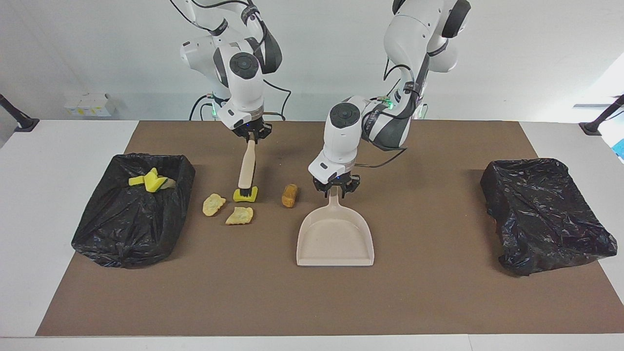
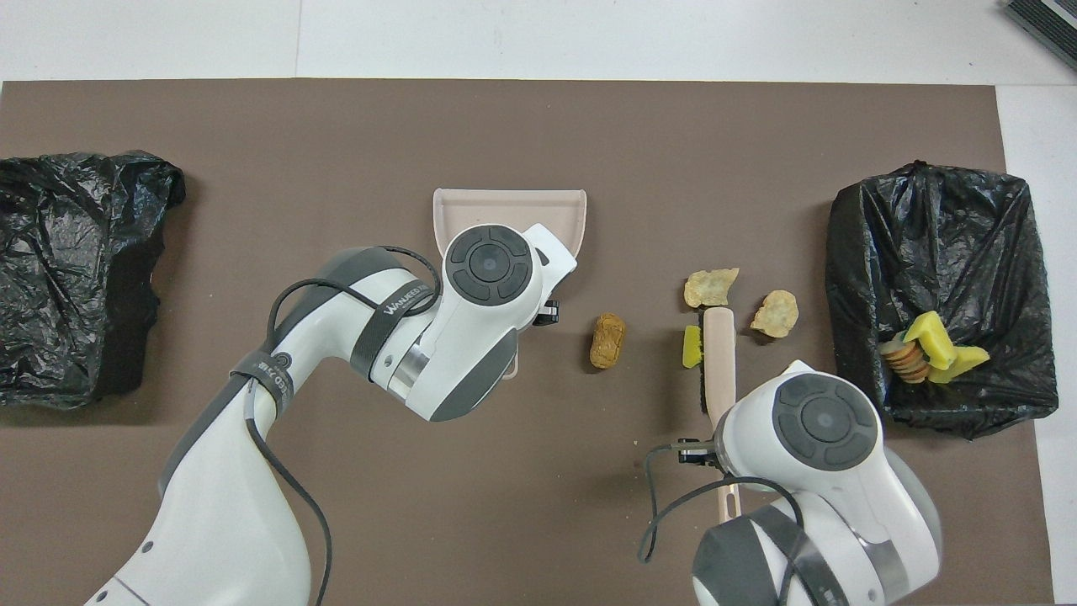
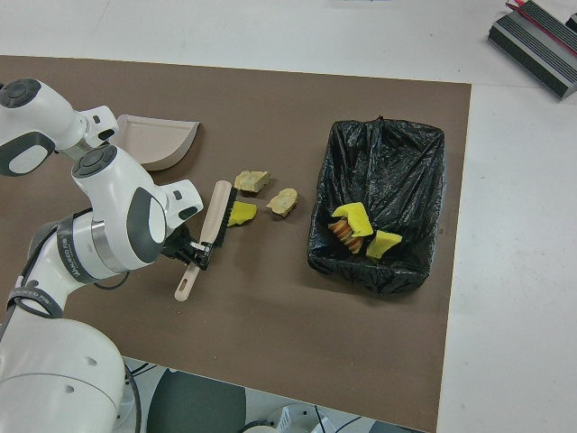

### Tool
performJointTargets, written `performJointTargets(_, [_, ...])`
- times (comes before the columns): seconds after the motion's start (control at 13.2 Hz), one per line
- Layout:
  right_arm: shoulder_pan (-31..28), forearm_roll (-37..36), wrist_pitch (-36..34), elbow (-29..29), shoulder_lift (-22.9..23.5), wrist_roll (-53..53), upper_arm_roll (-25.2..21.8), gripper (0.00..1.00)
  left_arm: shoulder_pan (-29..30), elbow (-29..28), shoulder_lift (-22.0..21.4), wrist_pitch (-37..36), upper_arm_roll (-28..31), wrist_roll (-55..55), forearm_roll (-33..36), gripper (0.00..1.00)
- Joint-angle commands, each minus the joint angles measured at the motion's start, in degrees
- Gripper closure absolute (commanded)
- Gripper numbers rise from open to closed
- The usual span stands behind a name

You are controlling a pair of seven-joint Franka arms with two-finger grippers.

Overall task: Sweep and dump trash in bin
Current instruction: 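Lift the brush with the right gripper while the left gripper tilts the dustpan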

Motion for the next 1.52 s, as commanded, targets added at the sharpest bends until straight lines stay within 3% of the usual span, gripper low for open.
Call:
performJointTargets(0.0, [-1.9,-1.1,0.8,1.7,1.5,-2.7,0.5,1.0,0.0,-1.4,-1.7,-0.3,0.3,-0.1,0.3,1.0])
performJointTargets(0.45, [-8.7,-17.7,2.1,3.3,5.3,-7.9,0.5,1.0,3.2,-1.2,-6.7,-6.1,0.5,8.2,-1.2,1.0])
performJointTargets(0.91, [-13.9,-19.3,5.1,3.3,6.6,-14.2,0.5,1.0,4.6,-1.4,-8.0,-12.6,1.0,35.8,-0.4,1.0])
performJointTargets(1.14, [-14.5,-22.0,5.5,4.4,8.9,-14.9,0.5,1.0,5.3,-2.0,-9.6,-18.0,1.0,47.8,3.7,1.0])
performJointTargets(1.44, [-14.7,-21.6,5.7,4.7,9.3,-15.1,0.6,1.0,5.7,-9.5,-15.3,-17.2,1.0,55.9,6.9,1.0])
